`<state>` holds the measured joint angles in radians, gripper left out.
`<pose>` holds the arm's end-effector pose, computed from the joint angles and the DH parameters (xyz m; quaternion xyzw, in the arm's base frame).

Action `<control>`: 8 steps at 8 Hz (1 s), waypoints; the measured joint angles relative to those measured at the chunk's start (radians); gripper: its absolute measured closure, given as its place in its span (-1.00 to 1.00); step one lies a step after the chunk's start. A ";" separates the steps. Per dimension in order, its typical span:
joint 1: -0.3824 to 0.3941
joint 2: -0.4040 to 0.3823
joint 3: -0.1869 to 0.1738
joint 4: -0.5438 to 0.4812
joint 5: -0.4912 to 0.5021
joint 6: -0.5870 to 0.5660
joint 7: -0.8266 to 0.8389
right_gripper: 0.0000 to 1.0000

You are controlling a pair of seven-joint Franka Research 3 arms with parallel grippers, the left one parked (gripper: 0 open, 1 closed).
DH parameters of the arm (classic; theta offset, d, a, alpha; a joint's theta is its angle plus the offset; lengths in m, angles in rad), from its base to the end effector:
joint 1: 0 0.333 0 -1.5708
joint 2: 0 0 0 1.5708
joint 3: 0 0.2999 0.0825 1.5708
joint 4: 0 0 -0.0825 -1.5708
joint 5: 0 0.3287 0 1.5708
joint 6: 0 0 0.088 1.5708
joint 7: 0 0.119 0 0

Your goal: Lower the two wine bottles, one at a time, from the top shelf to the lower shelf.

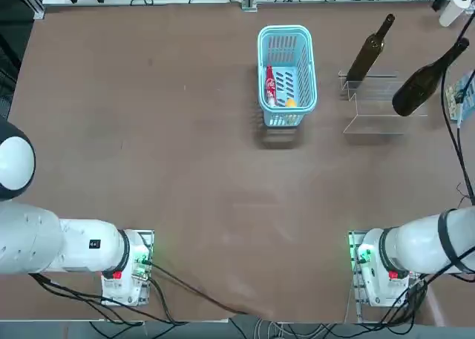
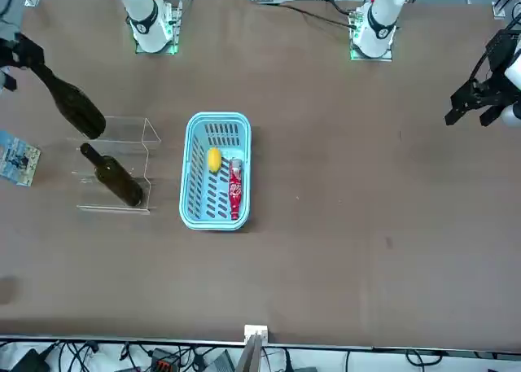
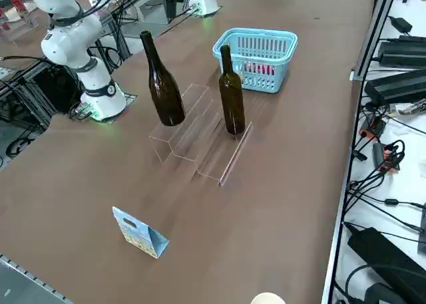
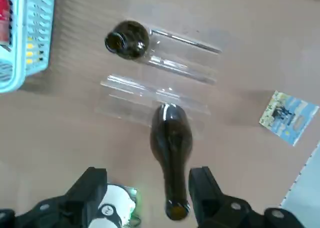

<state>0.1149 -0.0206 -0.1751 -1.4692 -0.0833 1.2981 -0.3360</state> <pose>0.4601 -0.0403 0.6259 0.9880 0.1290 -0.0815 0.0235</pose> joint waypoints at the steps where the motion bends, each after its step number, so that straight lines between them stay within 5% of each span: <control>1: -0.001 -0.020 -0.015 -0.024 -0.007 0.000 -0.014 -1.00; 8: -0.002 -0.109 -0.071 -0.234 -0.010 0.063 -0.027 -0.89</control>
<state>0.1130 -0.1296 -0.2456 -1.7029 -0.0938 1.3614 -0.3627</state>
